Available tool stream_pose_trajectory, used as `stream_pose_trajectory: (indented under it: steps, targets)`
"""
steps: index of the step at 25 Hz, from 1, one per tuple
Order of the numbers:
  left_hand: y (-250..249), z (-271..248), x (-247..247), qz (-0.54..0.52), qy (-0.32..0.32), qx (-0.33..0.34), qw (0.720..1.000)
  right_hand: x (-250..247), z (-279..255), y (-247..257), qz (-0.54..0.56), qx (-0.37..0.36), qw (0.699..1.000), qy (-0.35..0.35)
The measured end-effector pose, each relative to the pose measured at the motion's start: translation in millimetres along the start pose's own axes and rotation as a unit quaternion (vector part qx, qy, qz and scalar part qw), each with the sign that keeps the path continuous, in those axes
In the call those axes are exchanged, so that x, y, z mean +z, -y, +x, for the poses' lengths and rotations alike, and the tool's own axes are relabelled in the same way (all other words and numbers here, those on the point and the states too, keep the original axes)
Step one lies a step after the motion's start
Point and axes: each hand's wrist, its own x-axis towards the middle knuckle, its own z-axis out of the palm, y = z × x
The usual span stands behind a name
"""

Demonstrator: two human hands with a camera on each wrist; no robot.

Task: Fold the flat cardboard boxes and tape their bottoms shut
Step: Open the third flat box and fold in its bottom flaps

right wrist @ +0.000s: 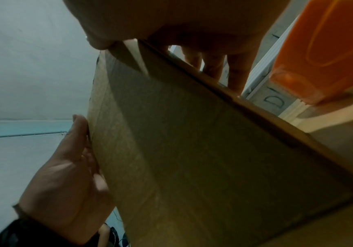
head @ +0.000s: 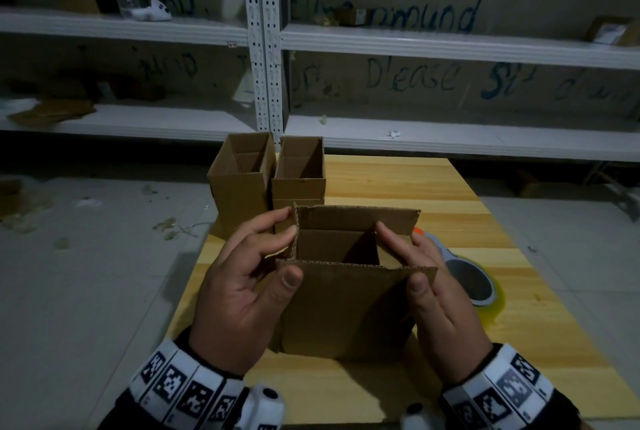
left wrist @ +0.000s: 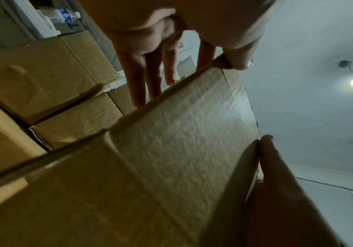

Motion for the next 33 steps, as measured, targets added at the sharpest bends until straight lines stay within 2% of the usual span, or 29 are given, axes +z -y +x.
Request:
stream_pose_trajectory:
  steps: [4, 8, 15, 17, 19, 21, 26, 29, 33]
  targets:
    - [0, 0, 0, 0.018, 0.009, 0.019, 1.000, -4, 5, 1, 0.030, -0.026, 0.999, -0.002]
    - [-3, 2, 1, -0.076, 0.031, -0.058, 0.995, -2, 9, 1, 0.059, -0.052, 0.997, 0.007]
    - [-7, 8, -7, 0.016, 0.061, -0.021, 0.998, -2, 8, -3, 0.047, -0.051, 0.997, 0.022]
    - [-12, 7, -1, -0.014, 0.101, -0.056, 0.993, -2, 8, -1, 0.049, -0.048, 0.997, 0.031]
    - [-17, 3, 8, -0.105, 0.131, -0.140, 0.976, 0, 8, 0, 0.046, -0.048, 0.997, 0.037]
    - [-14, -2, 13, -0.117, 0.113, -0.172, 0.972, 0, 7, 1, 0.040, -0.055, 0.997, 0.032]
    - [-15, -2, 11, 0.020, 0.081, -0.165, 0.983, 1, 5, 3, 0.079, -0.032, 0.996, 0.031]
    - [-17, -6, 16, -0.001, 0.046, -0.174, 0.984, 1, 4, 11, 0.153, -0.004, 0.988, 0.023]
    - [-23, -10, 25, -0.098, 0.005, -0.209, 0.973, 3, 3, 9, 0.217, 0.011, 0.976, 0.000]
